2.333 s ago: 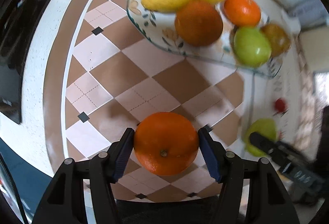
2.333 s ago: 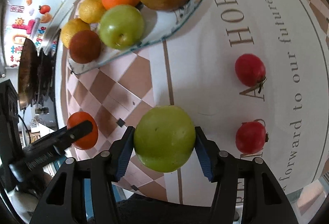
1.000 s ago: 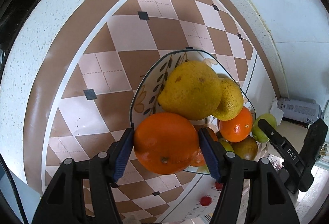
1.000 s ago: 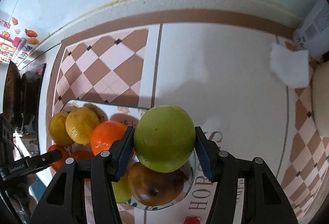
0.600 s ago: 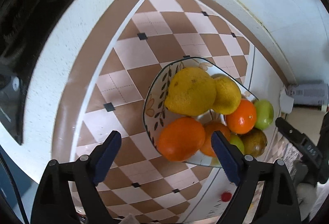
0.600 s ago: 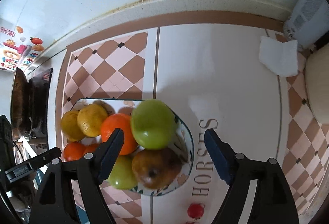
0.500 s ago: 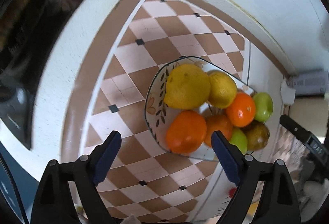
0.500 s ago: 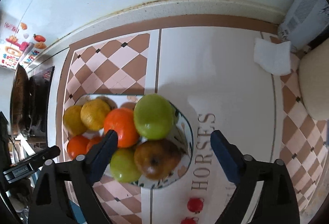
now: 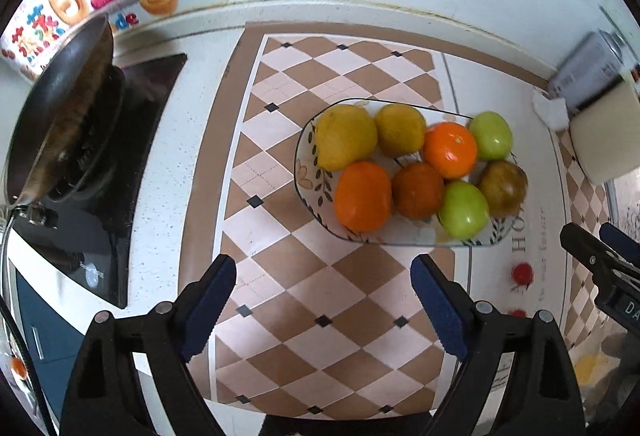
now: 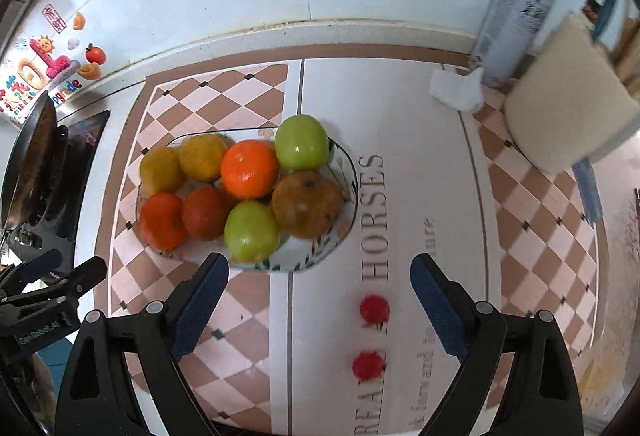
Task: Organize fruits
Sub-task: 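Lift both grippers away from the plate, then grasp a small red tomato with the right gripper while the left gripper grasps the other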
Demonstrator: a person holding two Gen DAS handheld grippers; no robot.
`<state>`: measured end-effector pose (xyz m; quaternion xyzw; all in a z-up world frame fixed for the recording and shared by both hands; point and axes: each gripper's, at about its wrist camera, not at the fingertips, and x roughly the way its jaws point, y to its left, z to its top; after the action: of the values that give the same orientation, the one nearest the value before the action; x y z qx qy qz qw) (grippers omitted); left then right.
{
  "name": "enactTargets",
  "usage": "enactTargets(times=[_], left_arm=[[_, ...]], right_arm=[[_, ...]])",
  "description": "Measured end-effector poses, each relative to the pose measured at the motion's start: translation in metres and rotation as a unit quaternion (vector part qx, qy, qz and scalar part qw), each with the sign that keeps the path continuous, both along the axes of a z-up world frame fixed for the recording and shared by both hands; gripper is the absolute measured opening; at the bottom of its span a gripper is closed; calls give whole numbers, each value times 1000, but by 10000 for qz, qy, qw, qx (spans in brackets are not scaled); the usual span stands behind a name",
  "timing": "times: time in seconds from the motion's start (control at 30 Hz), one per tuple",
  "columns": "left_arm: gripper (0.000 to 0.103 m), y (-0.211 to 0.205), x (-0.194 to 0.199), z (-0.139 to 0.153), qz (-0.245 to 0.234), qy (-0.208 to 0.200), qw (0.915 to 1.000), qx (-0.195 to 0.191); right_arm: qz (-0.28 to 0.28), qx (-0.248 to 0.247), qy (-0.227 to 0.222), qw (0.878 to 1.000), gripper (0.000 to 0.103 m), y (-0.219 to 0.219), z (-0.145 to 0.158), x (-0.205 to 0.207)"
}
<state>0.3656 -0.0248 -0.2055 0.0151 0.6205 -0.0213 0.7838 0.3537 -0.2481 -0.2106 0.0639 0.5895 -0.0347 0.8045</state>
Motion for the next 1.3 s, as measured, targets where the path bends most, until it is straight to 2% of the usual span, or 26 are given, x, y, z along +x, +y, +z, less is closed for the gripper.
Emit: enactTargets(times=[0.33,0.5,0.77,1.0,1.2,1.3], left_arm=[[89,5,-54,51,-180,-505,9986,-47],[89,10,-78,80,-333,-873,9956,2],[89,19,-106,122,-485,-1286,9904,-135],[89,24,-122,140,-600,-1516,9864,-206],[89,21,-124,143,-700,-1504,9858,-266],[90,15,-118,140,-723,-1496,9857,-279]], right_arm=[[-232,33,-497,9985,95,10,53,-68],[-255,-32,-815,9963,95,19,89,-99],[-219,-32,-1189,9927,95,37,134,-136],[-265,22,-1320,9909,95,51,156,-154],[-393,67,-1428,9890,95,46,164,-155],[-434,395,-1417,9882,95,32,159,-148]])
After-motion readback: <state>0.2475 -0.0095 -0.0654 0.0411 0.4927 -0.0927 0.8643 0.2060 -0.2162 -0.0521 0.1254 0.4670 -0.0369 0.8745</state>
